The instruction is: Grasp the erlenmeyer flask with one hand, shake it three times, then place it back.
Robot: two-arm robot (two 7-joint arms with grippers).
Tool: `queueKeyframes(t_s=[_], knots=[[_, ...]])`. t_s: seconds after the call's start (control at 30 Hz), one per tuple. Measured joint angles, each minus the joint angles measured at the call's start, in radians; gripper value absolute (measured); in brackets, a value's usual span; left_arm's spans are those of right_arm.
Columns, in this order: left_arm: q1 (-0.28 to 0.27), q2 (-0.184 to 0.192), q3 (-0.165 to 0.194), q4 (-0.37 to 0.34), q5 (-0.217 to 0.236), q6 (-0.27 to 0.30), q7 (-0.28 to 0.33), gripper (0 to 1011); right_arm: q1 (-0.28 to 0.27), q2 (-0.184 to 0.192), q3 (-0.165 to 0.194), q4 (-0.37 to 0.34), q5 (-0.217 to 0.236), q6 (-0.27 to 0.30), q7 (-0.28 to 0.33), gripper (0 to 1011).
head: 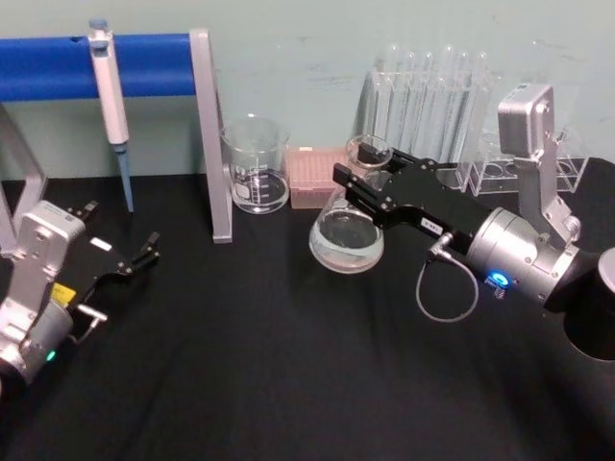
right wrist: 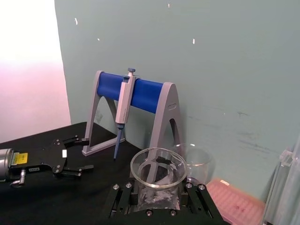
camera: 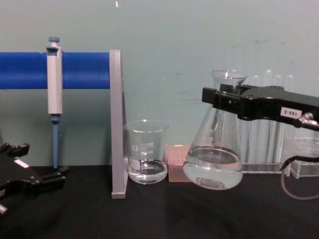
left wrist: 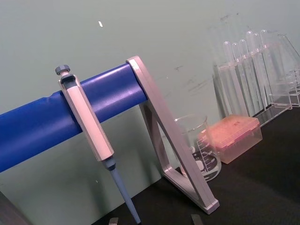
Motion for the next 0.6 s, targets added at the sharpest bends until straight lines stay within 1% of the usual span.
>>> queueKeyframes(t_s=[0.6], knots=[[0.0, 0.0, 0.0, 0.0, 0.0, 0.0, 0.0, 1001, -0.002, 0.007, -0.004, -0.002, 0.009, -0.005, 0.004, 450]])
